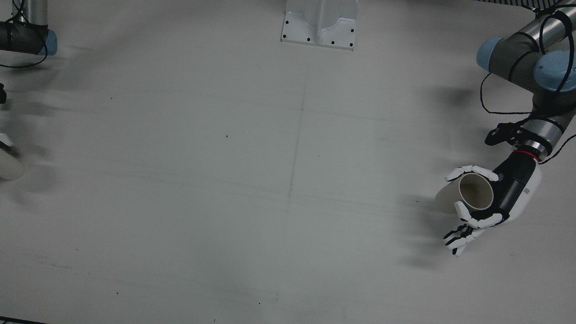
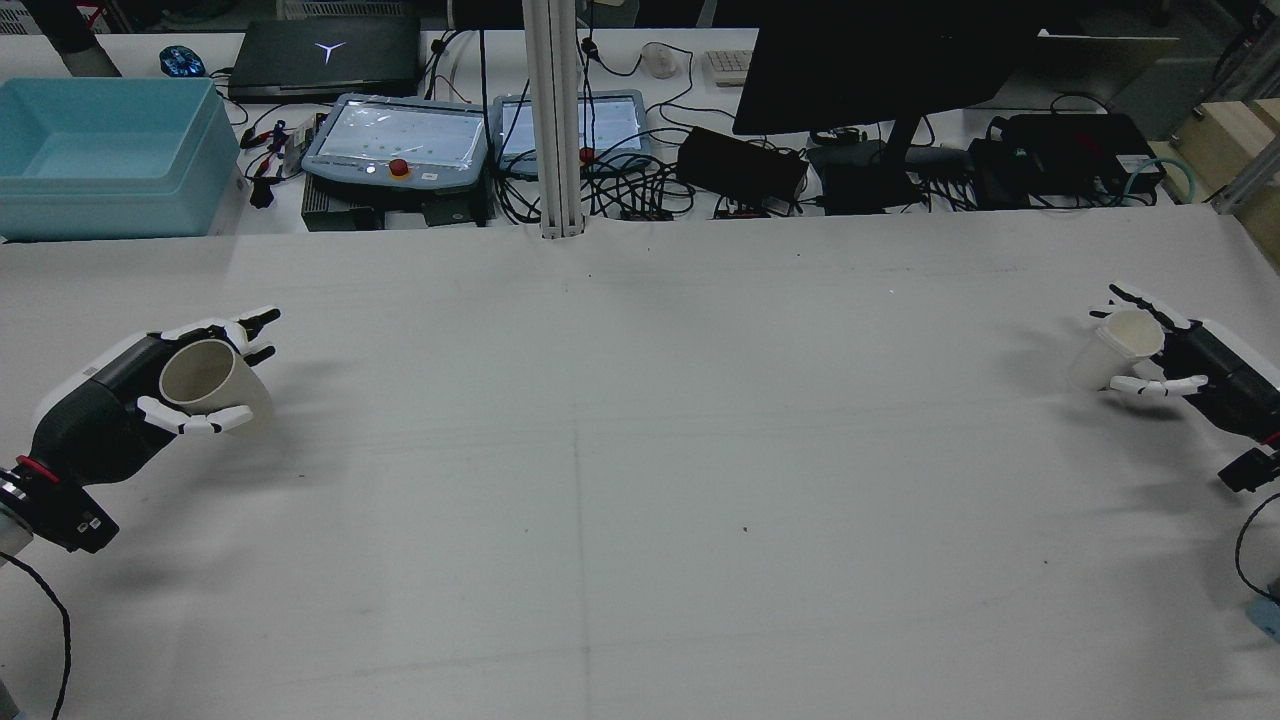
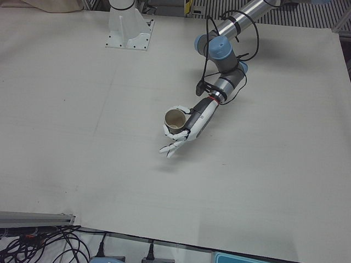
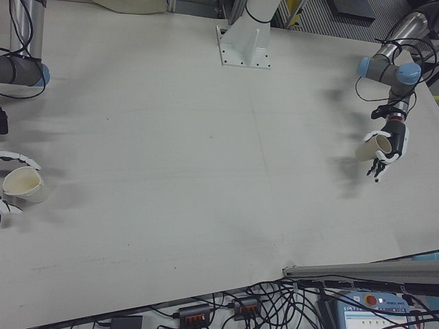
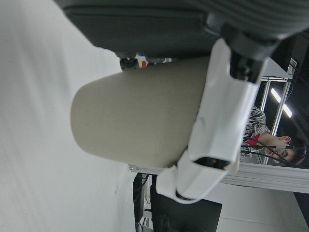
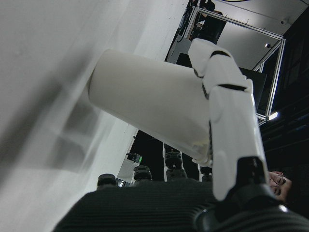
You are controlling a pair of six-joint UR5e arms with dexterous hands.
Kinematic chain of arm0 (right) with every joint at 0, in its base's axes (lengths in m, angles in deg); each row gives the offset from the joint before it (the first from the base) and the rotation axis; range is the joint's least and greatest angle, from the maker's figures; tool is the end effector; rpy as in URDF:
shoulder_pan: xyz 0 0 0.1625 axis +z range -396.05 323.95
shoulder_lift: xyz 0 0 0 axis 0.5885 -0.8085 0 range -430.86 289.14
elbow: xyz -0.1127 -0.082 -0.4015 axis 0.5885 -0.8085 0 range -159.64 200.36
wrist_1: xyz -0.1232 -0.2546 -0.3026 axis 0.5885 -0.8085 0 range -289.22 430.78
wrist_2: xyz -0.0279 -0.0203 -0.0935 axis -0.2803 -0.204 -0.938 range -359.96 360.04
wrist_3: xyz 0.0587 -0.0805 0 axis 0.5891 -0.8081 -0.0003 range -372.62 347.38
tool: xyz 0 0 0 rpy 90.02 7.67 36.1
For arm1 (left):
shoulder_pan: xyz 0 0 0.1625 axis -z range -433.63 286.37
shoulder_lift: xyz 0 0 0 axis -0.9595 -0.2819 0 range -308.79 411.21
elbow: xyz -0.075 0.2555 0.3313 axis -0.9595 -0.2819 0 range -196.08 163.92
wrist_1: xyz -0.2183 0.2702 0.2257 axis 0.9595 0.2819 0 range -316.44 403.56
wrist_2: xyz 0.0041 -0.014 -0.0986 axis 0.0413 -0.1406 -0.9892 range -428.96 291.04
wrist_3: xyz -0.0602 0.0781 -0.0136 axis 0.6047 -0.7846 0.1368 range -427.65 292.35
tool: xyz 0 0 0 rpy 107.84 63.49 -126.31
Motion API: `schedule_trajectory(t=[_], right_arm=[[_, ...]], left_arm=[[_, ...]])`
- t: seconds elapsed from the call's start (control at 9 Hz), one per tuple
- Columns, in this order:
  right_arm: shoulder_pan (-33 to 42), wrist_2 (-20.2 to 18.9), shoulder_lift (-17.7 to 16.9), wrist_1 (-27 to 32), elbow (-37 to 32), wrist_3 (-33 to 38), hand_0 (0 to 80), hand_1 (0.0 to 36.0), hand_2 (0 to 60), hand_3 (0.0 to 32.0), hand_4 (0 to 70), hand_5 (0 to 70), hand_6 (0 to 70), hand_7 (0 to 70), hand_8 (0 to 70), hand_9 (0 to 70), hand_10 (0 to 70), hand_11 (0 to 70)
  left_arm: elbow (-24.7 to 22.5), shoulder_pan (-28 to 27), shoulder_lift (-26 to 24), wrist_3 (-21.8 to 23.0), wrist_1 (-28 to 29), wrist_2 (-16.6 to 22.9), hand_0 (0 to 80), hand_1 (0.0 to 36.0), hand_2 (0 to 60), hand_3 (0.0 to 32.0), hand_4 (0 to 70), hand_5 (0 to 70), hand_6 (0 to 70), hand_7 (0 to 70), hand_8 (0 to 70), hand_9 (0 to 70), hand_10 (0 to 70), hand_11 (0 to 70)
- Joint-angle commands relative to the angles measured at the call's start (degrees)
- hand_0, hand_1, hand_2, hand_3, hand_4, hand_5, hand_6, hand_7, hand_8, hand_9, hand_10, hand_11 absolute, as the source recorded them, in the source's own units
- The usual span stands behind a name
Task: Pour water
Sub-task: 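Reach the right hand to the white paper cup, grasp and lift it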
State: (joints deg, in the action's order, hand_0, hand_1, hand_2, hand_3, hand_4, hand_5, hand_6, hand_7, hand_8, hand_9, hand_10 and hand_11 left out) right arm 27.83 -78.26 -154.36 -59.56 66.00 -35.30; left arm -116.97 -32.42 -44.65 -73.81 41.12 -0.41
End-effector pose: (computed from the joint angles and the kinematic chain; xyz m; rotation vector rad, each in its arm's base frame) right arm -0.0707 -0.4928 0.9030 0.1156 -2.1773 1.7002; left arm 0.2895 -0.4790 0.5459 -0.5053 2.1986 -1.7333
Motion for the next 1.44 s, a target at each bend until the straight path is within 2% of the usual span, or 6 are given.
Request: schedule_trajectory(t=[0.0,0.22,0.56,0.67,0.89,1.33], right_arm=[[-4.45,4.20,0.09,-0.08,0.33,0.00,70.8,34.1,19.2,0.0,1.3,11.1,20.8,21.5,3.1,2.9,0.0,0.0],[-5.87,6.58,0.00,-0.17,1.91,-0.70,73.4,34.8,21.2,0.0,3.5,12.0,24.6,27.7,5.1,5.8,0.0,0.0],[-7.18,7.90,0.00,-3.14,5.41,-1.67,80.0,36.0,34.8,0.0,23.7,19.5,55.1,70.0,46.3,61.7,0.0,0.0],[-7.36,7.99,0.00,-4.81,7.34,-1.67,80.0,36.0,43.9,0.0,26.6,23.2,64.8,70.0,58.6,70.0,2.0,5.9],[-7.28,9.04,-0.61,-8.06,11.99,-1.58,80.0,36.0,60.0,0.0,18.5,27.4,66.6,70.0,65.7,70.0,11.6,20.9],[-5.62,9.13,-3.08,-20.70,27.36,-0.18,80.0,36.0,60.0,0.0,15.1,27.8,65.1,70.0,61.4,70.0,8.9,17.4]], left_arm=[[0.08,0.10,0.23,0.10,0.06,0.00,80.0,36.0,60.0,0.0,43.3,70.0,16.2,13.0,10.0,3.0,8.1,15.8],[0.17,0.10,0.23,0.10,0.06,0.00,80.0,36.0,60.0,0.0,43.3,70.0,16.1,12.8,10.0,3.0,8.2,15.8],[0.35,0.18,0.67,0.54,0.59,0.00,80.0,36.0,60.0,0.0,43.2,70.0,16.3,12.9,10.0,3.1,8.4,16.1],[0.35,0.18,0.76,1.32,0.41,0.09,80.0,36.0,60.0,0.0,43.2,70.0,16.2,12.8,10.0,3.1,8.3,16.0],[-0.18,0.01,0.59,1.42,-0.02,0.18,80.0,36.0,60.0,0.0,42.2,70.0,16.0,12.6,9.9,2.9,8.3,16.0],[0.60,-3.48,-6.86,0.36,-6.51,0.27,80.0,36.0,60.0,0.0,43.6,70.0,16.2,12.9,9.6,2.6,8.1,15.7]])
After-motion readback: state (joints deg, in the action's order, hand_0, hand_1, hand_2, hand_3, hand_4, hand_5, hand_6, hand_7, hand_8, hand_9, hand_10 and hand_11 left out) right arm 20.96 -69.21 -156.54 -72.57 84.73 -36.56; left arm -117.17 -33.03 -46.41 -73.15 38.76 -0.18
